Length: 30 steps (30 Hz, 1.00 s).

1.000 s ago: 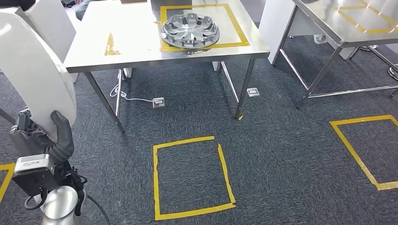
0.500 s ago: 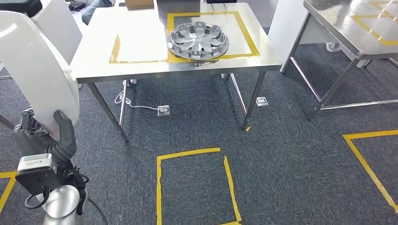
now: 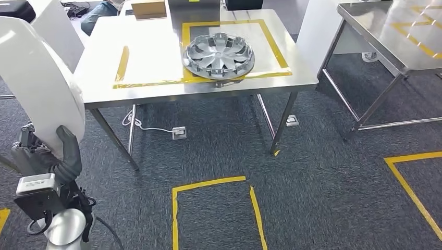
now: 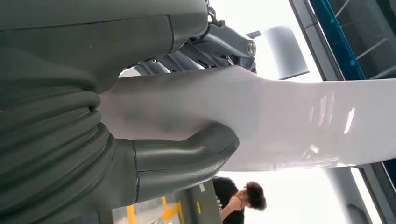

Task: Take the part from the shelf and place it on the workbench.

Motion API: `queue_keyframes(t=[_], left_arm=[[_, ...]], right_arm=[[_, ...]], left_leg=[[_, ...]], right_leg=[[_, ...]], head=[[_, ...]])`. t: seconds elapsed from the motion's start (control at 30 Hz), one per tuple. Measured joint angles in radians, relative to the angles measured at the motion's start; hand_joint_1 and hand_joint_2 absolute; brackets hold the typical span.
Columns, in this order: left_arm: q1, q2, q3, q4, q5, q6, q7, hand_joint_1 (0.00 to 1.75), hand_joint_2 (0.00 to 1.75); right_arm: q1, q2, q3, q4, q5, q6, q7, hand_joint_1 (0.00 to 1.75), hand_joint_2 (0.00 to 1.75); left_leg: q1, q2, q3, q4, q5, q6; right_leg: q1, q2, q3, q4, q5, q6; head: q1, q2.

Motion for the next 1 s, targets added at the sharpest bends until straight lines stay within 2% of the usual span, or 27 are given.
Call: queue_keyframes(t=[0.03, 0.07, 0.1, 0.17, 0.2, 0.23, 0.27, 0.3, 0.33, 0.37, 0.4, 0.43, 0.5, 0.53, 0.57, 0.6, 0.63, 0.7, 0.73, 0.77, 0.8, 0.9, 0.93, 0.97, 1.0], left_arm=[[-0.001, -0.001, 0.001, 0.0, 0.0, 0.0, -0.001, 1.75, 1.75], [-0.002, -0.002, 0.001, 0.0, 0.0, 0.0, -0.001, 1.75, 1.75], [-0.002, -0.003, 0.002, 0.0, 0.0, 0.0, -0.002, 1.75, 1.75], [-0.001, -0.004, 0.002, 0.001, -0.001, 0.0, -0.002, 1.75, 1.75], [-0.001, -0.004, 0.002, 0.001, -0.001, 0.0, -0.002, 1.75, 1.75], [0.0, -0.004, 0.002, 0.002, -0.001, 0.0, -0.002, 1.75, 1.75], [0.0, -0.004, 0.002, 0.003, -0.002, 0.0, -0.002, 1.75, 1.75], [0.0, -0.005, 0.002, 0.004, -0.002, 0.0, -0.002, 1.75, 1.75], [-0.001, -0.006, 0.002, 0.006, -0.002, -0.002, -0.002, 1.75, 1.75], [-0.001, -0.007, 0.002, 0.009, -0.003, -0.003, -0.002, 1.75, 1.75], [-0.001, -0.007, 0.001, 0.011, -0.003, -0.005, -0.002, 1.75, 1.75], [-0.002, -0.007, 0.001, 0.013, -0.003, -0.006, -0.002, 1.75, 1.75], [-0.006, -0.007, -0.001, 0.013, -0.003, -0.007, -0.003, 1.75, 1.75], [-0.008, -0.007, -0.002, 0.012, -0.003, -0.007, -0.003, 1.75, 1.75], [-0.01, -0.006, -0.003, 0.011, -0.003, -0.006, -0.004, 1.75, 1.75], [-0.011, -0.004, -0.004, 0.011, -0.003, -0.005, -0.004, 1.75, 1.75], [-0.011, -0.003, -0.004, 0.011, -0.003, -0.005, -0.004, 1.75, 1.75], [-0.01, 0.001, -0.004, 0.012, -0.003, -0.004, -0.003, 1.75, 1.75], [-0.01, 0.002, -0.004, 0.012, -0.003, -0.003, -0.003, 1.75, 1.75], [-0.01, 0.004, -0.004, 0.012, -0.002, -0.003, -0.003, 1.75, 1.75], [-0.01, 0.006, -0.004, 0.013, -0.002, -0.003, -0.003, 1.75, 1.75], [-0.007, 0.013, -0.004, 0.019, -0.002, 0.0, -0.003, 1.75, 1.75], [-0.006, 0.014, -0.004, 0.021, -0.002, 0.001, -0.003, 1.75, 1.75], [-0.006, 0.015, -0.004, 0.022, -0.002, 0.003, -0.003, 1.75, 1.75], [-0.007, 0.014, -0.004, 0.022, -0.002, 0.003, -0.002, 1.75, 1.75]], right_arm=[[-0.001, 0.0, 0.0, 0.0, -0.003, 0.001, 0.001, 0.0, 0.0], [-0.003, 0.0, 0.0, 0.0, -0.005, 0.002, 0.0, 0.0, 0.0], [-0.004, -0.001, 0.0, 0.0, -0.009, 0.004, -0.001, 0.0, 0.0], [-0.004, 0.0, 0.0, 0.0, -0.015, 0.006, -0.002, 0.0, 0.0], [-0.002, 0.0, 0.0, 0.0, -0.018, 0.006, -0.003, 0.0, 0.0], [0.001, 0.0, 0.001, 0.0, -0.021, 0.007, -0.003, 0.0, 0.0], [0.004, 0.0, 0.001, 0.0, -0.025, 0.006, -0.003, 0.0, 0.0], [0.007, 0.0, 0.0, 0.0, -0.03, 0.006, -0.003, 0.0, 0.0], [0.01, 0.0, 0.0, 0.0, -0.036, 0.005, -0.003, 0.0, 0.0], [0.013, 0.0, 0.0, 0.0, -0.041, 0.002, -0.003, 0.0, 0.0], [0.016, 0.001, -0.001, 0.0, -0.046, -0.001, -0.003, 0.0, 0.0], [0.017, 0.001, -0.002, 0.0, -0.049, -0.003, 0.001, 0.0, 0.0], [0.016, 0.003, -0.002, 0.0, -0.052, -0.006, 0.008, 0.0, 0.0], [0.014, 0.004, -0.002, 0.0, -0.052, -0.007, 0.011, 0.0, 0.0], [0.012, 0.005, -0.002, 0.0, -0.051, -0.007, 0.011, 0.0, 0.0], [0.01, 0.006, -0.002, 0.0, -0.051, -0.007, 0.011, 0.0, 0.0], [0.009, 0.006, -0.002, 0.0, -0.05, -0.007, 0.01, 0.0, 0.0], [0.009, 0.008, -0.002, 0.0, -0.049, -0.007, 0.01, 0.0, 0.0], [0.009, 0.009, -0.002, 0.0, -0.049, -0.007, 0.01, 0.0, 0.0], [0.009, 0.009, -0.002, 0.0, -0.048, -0.007, 0.01, 0.0, 0.0], [0.009, 0.01, -0.002, 0.0, -0.048, -0.007, 0.01, 0.0, 0.0], [0.009, 0.012, -0.002, 0.0, -0.045, -0.006, 0.01, 0.0, 0.0], [0.009, 0.012, -0.001, 0.0, -0.044, -0.005, 0.01, 0.0, 0.0], [0.007, 0.012, -0.001, 0.0, -0.043, -0.005, 0.01, 0.0, 0.0], [0.006, 0.011, -0.001, 0.0, -0.043, -0.005, 0.01, 0.0, 0.0]], left_leg=[[0.002, -0.001, 0.011, -0.003, -0.001, 0.008], [0.003, -0.002, 0.024, -0.004, -0.006, 0.014], [0.004, -0.002, 0.033, -0.005, -0.013, 0.017], [0.004, -0.002, 0.049, -0.006, -0.031, 0.02], [0.004, -0.003, 0.058, -0.006, -0.041, 0.019], [0.004, -0.003, 0.07, -0.006, -0.052, 0.019], [0.004, -0.004, 0.084, -0.006, -0.064, 0.017], [0.004, -0.004, 0.099, -0.006, -0.076, 0.016], [0.003, -0.004, 0.113, -0.007, -0.089, 0.013], [0.003, -0.005, 0.126, -0.007, -0.101, 0.008], [0.002, -0.006, 0.134, -0.009, -0.113, 0.003], [0.001, -0.007, 0.146, -0.008, -0.119, -0.004], [0.002, -0.006, 0.158, 0.006, -0.115, -0.019], [0.003, -0.005, 0.154, 0.033, -0.102, -0.024], [0.003, -0.005, 0.13, 0.075, -0.092, -0.028], [0.003, -0.004, 0.093, 0.129, -0.092, -0.031], [0.003, -0.004, 0.049, 0.186, -0.105, -0.034], [0.003, -0.004, -0.036, 0.261, -0.169, -0.038], [0.003, -0.004, -0.066, 0.266, -0.198, -0.037], [0.002, -0.004, -0.083, 0.246, -0.205, -0.036], [0.002, -0.004, -0.091, 0.204, -0.182, -0.034], [-0.004, -0.003, -0.091, 0.045, 0.01, -0.02], [-0.006, -0.004, -0.089, 0.019, 0.05, -0.015], [-0.007, -0.004, -0.084, 0.009, 0.06, -0.01], [-0.005, -0.006, -0.071, 0.008, 0.055, -0.004]], right_leg=[[-0.001, -0.001, -0.006, 0.025, 0.005, 0.005], [-0.002, -0.002, -0.028, 0.065, 0.004, 0.011], [-0.005, -0.004, -0.067, 0.123, -0.005, 0.016], [-0.008, -0.005, -0.164, 0.236, -0.046, 0.026], [-0.009, -0.005, -0.202, 0.265, -0.068, 0.028], [-0.01, -0.006, -0.226, 0.263, -0.073, 0.029], [-0.01, -0.006, -0.236, 0.232, -0.056, 0.027], [-0.01, -0.008, -0.234, 0.175, -0.014, 0.024], [-0.009, -0.01, -0.227, 0.111, 0.049, 0.019], [-0.006, -0.013, -0.218, 0.061, 0.097, 0.015], [-0.002, -0.016, -0.209, 0.03, 0.129, 0.01], [0.0, -0.017, -0.201, 0.017, 0.141, 0.004], [0.002, -0.013, -0.175, 0.008, 0.128, -0.009], [0.0, -0.012, -0.16, 0.001, 0.123, -0.017], [-0.001, -0.011, -0.145, -0.003, 0.116, -0.024], [-0.003, -0.01, -0.131, -0.006, 0.108, -0.03], [-0.003, -0.009, -0.118, -0.008, 0.097, -0.034], [-0.003, -0.006, -0.093, -0.01, 0.074, -0.038], [-0.003, -0.005, -0.078, -0.01, 0.061, -0.038], [-0.003, -0.002, -0.061, -0.01, 0.047, -0.037], [-0.003, -0.001, -0.041, -0.01, 0.031, -0.036], [-0.001, 0.004, 0.001, -0.009, -0.016, -0.024], [0.001, 0.005, 0.014, -0.01, -0.028, -0.018], [0.004, 0.006, 0.025, -0.008, -0.033, -0.012], [0.005, 0.007, 0.03, -0.001, -0.03, -0.006]], head=[[0.001, 0.0], [0.003, 0.0], [0.005, 0.0], [0.008, 0.0], [0.009, 0.0], [0.009, 0.0], [0.01, 0.0], [0.01, 0.0], [0.01, 0.0], [0.011, 0.0], [0.011, 0.0], [0.011, 0.0], [0.012, 0.0], [0.011, 0.0], [0.01, 0.0], [0.009, 0.0], [0.008, 0.0], [0.007, 0.0], [0.007, 0.0], [0.007, 0.0], [0.007, 0.0], [0.006, 0.0], [0.006, 0.0], [0.006, 0.0], [0.006, 0.0]])
